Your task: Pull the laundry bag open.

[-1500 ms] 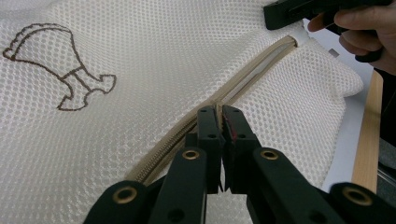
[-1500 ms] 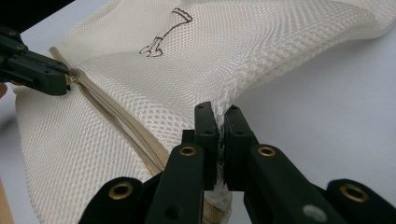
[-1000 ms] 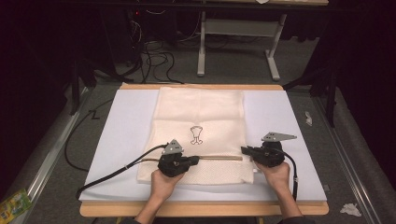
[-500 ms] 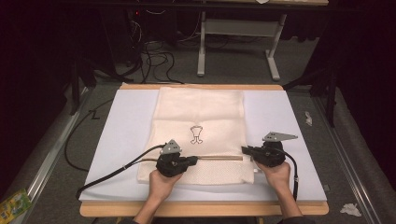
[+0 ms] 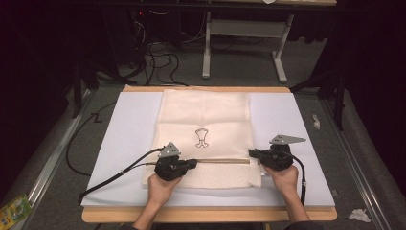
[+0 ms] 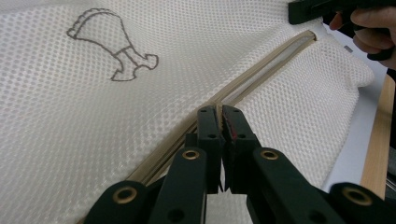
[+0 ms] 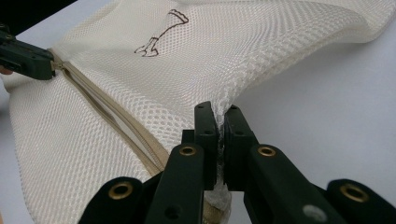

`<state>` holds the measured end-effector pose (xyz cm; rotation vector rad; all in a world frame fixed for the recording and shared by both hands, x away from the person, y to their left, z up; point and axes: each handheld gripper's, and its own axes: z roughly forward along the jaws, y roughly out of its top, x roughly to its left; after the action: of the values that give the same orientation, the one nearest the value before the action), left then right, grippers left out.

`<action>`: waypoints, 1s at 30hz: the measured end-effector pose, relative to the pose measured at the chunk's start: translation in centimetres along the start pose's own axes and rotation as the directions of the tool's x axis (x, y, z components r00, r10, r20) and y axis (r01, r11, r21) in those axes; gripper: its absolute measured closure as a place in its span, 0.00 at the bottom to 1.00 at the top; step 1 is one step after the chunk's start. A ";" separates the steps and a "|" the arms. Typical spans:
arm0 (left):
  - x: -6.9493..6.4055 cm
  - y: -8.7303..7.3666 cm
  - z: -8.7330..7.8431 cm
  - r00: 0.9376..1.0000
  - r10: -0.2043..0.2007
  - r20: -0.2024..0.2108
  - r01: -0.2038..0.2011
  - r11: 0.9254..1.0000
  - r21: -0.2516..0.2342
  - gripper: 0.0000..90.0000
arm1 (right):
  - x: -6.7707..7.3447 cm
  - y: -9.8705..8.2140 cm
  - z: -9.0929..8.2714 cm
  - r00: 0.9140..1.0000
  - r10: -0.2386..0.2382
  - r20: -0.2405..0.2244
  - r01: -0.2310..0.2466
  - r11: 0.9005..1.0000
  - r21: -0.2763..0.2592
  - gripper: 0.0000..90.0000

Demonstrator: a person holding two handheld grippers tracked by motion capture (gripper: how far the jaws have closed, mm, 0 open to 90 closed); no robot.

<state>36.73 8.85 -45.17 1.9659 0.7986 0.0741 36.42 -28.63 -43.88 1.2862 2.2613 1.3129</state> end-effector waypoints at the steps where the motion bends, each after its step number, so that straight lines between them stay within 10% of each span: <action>1: 0.1 0.0 0.0 1.000 -0.005 0.000 0.005 1.000 -0.002 0.97 | 0.0 0.0 0.0 1.000 0.000 0.002 0.000 1.000 0.000 0.97; 30: 1.3 0.0 -1.4 0.999 -0.009 -0.045 0.009 1.000 -0.005 0.97 | -0.3 0.5 0.1 1.000 -0.001 0.022 0.001 1.000 -0.004 0.98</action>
<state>37.20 10.61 -44.80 1.9621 0.8360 0.1156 36.93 -28.70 -43.65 1.2915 2.2437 1.2960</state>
